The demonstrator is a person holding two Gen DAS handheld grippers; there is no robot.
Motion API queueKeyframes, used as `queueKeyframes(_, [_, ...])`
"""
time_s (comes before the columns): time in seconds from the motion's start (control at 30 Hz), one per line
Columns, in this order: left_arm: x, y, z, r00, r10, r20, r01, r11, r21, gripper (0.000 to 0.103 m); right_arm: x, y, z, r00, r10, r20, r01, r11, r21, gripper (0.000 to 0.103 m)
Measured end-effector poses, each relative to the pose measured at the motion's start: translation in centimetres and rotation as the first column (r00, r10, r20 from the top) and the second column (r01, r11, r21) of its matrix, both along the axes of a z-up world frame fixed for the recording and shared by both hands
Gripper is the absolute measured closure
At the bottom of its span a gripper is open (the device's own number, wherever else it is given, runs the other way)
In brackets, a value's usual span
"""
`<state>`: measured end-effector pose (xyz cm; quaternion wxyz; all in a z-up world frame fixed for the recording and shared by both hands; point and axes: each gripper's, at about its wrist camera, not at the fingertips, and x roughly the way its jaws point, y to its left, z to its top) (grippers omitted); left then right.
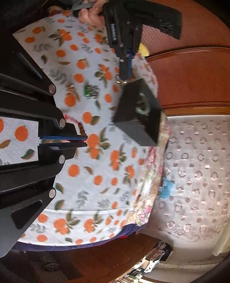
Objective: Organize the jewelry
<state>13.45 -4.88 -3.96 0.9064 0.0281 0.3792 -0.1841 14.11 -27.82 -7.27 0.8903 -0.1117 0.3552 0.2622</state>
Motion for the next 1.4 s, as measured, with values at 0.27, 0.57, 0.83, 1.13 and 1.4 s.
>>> queueKeyframes(0.27, [1.0,1.2,2.6,0.997,0.026,0.067,-0.026,1.000,0.009,0.100,1.7,1.9,4.1,0.996,0.043,0.078,-0.047,0.998,0.052,0.100])
queueKeyframes(0.57, [4.1,2.5,2.7,0.996,0.056,0.076,-0.058,0.998,0.023,0.100,5.1,5.5,6.0,0.989,0.087,0.116,-0.101,0.988,0.114,0.100])
queueKeyframes(0.83, [6.3,3.5,2.3,0.996,0.064,0.067,-0.066,0.998,0.022,0.100,9.7,8.2,4.9,0.989,0.134,0.060,-0.143,0.972,0.188,0.100])
queueKeyframes(1.13, [7.7,3.7,1.3,0.997,0.057,0.047,-0.058,0.998,0.018,0.100,11.0,10.7,2.9,0.982,0.174,0.073,-0.181,0.978,0.102,0.098])
queueKeyframes(1.4, [7.2,3.8,1.8,0.993,0.090,0.081,-0.091,0.996,0.005,0.083,9.8,8.6,2.9,0.991,0.124,0.055,-0.130,0.985,0.115,0.098])
